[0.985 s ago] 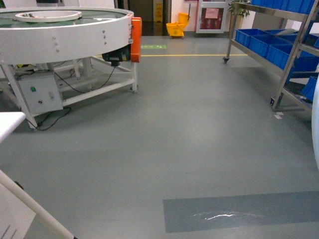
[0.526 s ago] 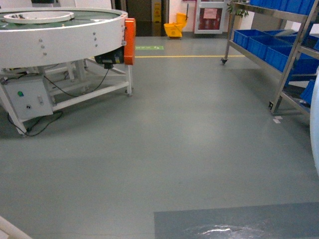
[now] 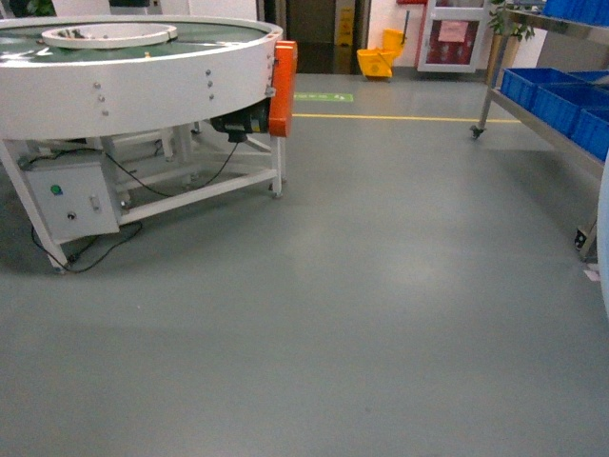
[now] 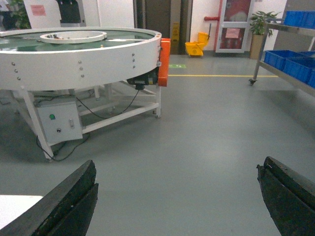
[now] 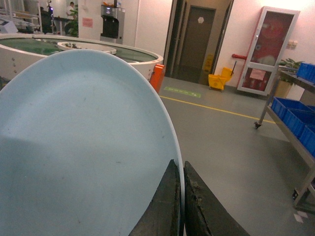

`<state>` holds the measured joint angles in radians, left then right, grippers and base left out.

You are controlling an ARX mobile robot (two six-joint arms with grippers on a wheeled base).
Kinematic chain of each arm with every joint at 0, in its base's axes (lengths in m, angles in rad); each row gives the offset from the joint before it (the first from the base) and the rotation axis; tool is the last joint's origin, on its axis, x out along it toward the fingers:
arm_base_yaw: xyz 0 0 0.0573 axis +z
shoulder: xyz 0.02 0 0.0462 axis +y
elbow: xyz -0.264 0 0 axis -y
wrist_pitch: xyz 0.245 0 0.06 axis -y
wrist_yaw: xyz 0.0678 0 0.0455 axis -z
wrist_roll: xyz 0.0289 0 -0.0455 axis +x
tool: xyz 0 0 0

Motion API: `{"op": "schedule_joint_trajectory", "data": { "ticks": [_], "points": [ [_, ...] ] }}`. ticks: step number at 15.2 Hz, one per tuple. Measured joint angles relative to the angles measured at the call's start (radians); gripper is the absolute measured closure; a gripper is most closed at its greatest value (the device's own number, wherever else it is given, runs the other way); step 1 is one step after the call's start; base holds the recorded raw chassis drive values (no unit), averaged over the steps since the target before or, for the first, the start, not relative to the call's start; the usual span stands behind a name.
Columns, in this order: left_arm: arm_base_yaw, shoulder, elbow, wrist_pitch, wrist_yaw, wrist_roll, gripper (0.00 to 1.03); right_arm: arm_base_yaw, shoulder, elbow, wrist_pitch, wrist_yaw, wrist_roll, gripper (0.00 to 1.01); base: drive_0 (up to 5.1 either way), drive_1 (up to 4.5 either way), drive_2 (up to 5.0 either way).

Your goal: Place blue tray on left shelf second layer neatly

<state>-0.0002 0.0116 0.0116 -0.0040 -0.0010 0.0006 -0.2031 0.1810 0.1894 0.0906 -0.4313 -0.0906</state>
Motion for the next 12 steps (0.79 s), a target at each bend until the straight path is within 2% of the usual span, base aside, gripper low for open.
{"op": "schedule_joint_trajectory", "data": {
  "ticks": [12],
  "points": [
    [0.000,0.000,0.000,-0.001,0.000,0.000,0.05,0.000,0.000,0.000,-0.001,-0.001,0.000,0.99,0.0,3.80,-3.9]
  ]
}}
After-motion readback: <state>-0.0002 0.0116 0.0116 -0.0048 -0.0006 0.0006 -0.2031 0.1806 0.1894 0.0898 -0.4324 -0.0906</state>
